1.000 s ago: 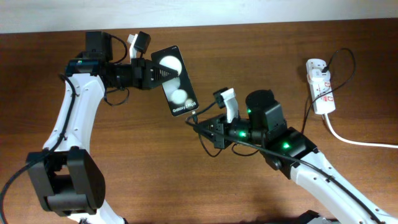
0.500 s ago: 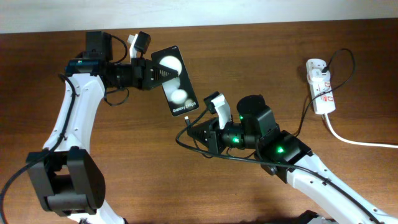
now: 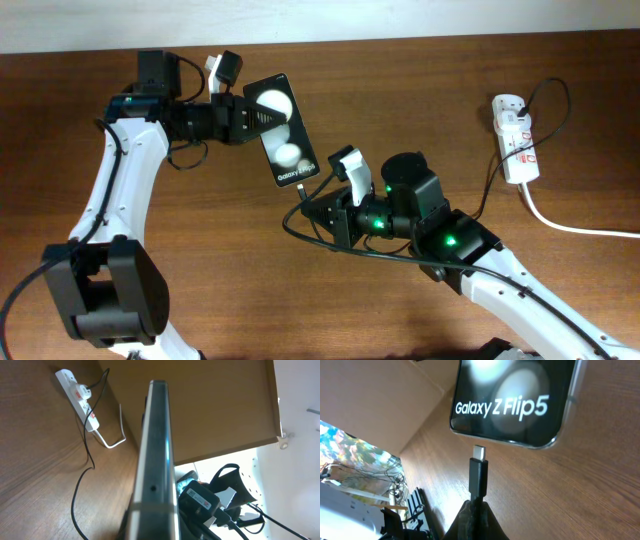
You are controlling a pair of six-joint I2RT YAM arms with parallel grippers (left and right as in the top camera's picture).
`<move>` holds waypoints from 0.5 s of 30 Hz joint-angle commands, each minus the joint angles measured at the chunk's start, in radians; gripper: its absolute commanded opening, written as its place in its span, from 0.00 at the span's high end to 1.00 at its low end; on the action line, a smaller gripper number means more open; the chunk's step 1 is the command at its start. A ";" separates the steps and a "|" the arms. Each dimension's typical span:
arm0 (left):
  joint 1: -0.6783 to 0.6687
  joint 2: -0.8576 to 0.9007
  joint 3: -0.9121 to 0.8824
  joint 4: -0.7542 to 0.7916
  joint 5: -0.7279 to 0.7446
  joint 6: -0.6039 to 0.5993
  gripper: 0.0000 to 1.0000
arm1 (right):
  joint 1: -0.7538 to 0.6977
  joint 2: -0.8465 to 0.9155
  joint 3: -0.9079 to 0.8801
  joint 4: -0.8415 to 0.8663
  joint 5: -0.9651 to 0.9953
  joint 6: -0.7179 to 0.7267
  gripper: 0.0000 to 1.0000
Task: Plug charger to phone and switch on socket
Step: 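Push the plug up into the phone's bottom port with the right gripper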
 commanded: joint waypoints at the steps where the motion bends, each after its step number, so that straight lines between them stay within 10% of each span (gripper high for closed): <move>1: 0.000 -0.005 0.005 0.002 0.031 0.005 1.00 | 0.009 -0.014 0.000 0.011 0.010 -0.015 0.96; 15: 0.000 -0.005 0.005 0.002 0.031 0.005 1.00 | 0.009 -0.014 0.000 0.003 0.028 -0.014 0.96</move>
